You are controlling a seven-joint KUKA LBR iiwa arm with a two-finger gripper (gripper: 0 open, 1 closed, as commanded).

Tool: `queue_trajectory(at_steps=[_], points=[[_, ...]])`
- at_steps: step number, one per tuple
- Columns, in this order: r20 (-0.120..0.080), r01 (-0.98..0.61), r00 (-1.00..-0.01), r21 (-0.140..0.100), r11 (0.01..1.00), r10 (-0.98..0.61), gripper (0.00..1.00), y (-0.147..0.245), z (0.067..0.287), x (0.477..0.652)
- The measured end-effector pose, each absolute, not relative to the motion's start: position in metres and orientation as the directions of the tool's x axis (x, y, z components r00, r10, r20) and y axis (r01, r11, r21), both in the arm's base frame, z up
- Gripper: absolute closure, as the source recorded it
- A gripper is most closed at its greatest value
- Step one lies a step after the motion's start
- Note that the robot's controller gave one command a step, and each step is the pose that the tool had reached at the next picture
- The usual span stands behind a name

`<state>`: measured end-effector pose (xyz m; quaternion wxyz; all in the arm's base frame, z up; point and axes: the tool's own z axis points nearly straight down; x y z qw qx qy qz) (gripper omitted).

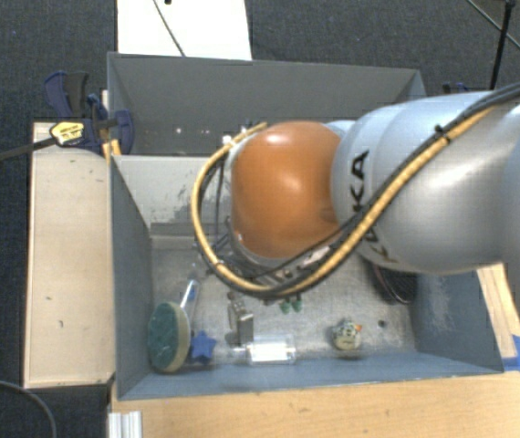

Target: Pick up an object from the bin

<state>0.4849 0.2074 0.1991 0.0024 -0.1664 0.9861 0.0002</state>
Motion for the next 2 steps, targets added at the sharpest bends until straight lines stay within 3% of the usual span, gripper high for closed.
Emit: queue_trajectory(at_steps=[1,2], points=[[-0.004,-0.487,-0.874,0.000,0.874,-0.487,0.00,0.237,0.088,0.489],[-0.013,-0.838,-0.546,-0.004,0.546,-0.838,0.00,0.238,0.074,0.482]])
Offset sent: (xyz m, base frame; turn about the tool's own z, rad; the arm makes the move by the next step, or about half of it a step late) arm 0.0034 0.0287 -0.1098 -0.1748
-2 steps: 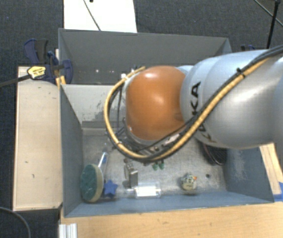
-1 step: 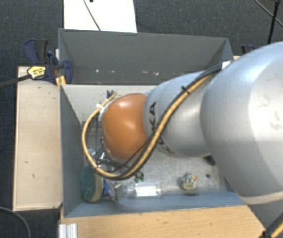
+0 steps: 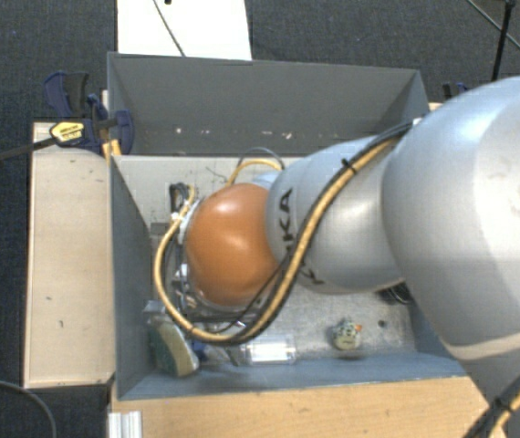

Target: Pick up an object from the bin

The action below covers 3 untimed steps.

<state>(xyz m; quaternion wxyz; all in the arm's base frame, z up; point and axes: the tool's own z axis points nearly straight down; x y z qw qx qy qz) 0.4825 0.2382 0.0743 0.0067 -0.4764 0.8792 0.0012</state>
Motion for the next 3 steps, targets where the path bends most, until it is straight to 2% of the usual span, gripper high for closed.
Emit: queue_trajectory(at_steps=[1,2,3], points=[[-0.010,-0.835,-0.550,-0.003,0.550,-0.835,1.00,0.238,0.075,0.482],[-0.008,-0.833,-0.554,-0.002,0.554,-0.833,1.00,0.233,0.099,0.499],[-0.010,-0.836,-0.549,-0.006,0.549,-0.836,1.00,0.239,0.207,0.512]])
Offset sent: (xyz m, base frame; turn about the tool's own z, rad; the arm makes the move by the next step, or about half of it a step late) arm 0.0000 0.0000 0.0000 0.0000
